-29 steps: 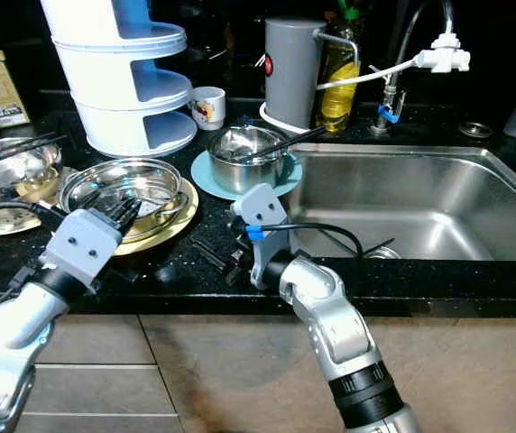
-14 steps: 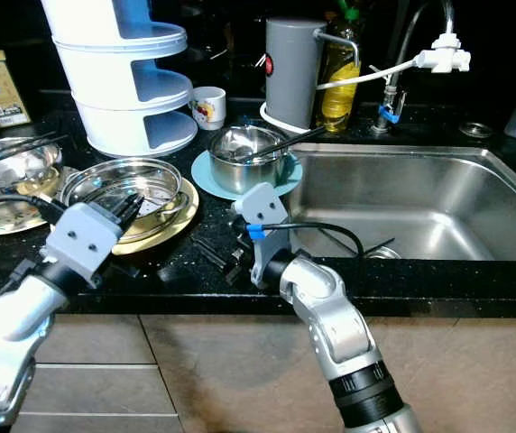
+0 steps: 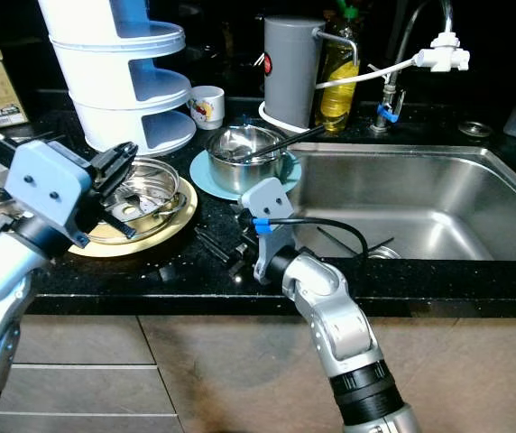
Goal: Kitchen organization
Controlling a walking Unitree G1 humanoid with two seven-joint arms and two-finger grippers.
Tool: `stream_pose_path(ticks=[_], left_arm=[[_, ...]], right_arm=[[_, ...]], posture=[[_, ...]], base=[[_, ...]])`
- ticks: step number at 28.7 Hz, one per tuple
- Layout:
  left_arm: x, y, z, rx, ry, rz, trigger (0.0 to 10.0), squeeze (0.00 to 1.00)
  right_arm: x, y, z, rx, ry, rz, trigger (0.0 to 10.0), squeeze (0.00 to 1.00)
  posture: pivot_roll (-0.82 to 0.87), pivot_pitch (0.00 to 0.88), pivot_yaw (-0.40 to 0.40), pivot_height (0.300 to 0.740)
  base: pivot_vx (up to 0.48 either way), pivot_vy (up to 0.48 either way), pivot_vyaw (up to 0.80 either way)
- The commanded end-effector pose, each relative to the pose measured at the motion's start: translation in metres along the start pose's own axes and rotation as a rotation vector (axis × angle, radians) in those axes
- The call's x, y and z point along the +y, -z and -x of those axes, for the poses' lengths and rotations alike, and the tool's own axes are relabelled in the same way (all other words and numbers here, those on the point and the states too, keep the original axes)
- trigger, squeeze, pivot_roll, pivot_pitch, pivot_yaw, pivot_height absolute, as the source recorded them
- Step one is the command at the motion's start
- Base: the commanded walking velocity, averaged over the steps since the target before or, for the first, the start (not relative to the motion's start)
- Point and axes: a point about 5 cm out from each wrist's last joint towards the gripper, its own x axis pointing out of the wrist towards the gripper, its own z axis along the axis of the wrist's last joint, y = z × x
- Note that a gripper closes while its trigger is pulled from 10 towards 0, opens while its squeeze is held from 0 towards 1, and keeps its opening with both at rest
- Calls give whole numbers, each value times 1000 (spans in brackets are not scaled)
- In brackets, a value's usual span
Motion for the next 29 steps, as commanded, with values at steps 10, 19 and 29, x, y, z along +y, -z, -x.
stream_pose_path(ticks=[10, 19, 29], left_arm=[[31, -4, -1, -69, -330, 321, 0, 0], [37, 12, 11, -101, -524, 723, 0, 0], [10, 9, 8, -122, -348, 1049, 0, 0]], right_arm=[[-7, -4, -1, -40, 72, -67, 10000, 0], [-24, -8, 2, -99, 231, -166, 10000, 0], [-20, -10, -1, -114, 233, -193, 10000, 0]], posture=[[56, 135, -36, 740], [56, 132, -37, 740], [59, 128, -35, 740]], base=[[0, 0, 0], [0, 0, 0], [0, 0, 0]])
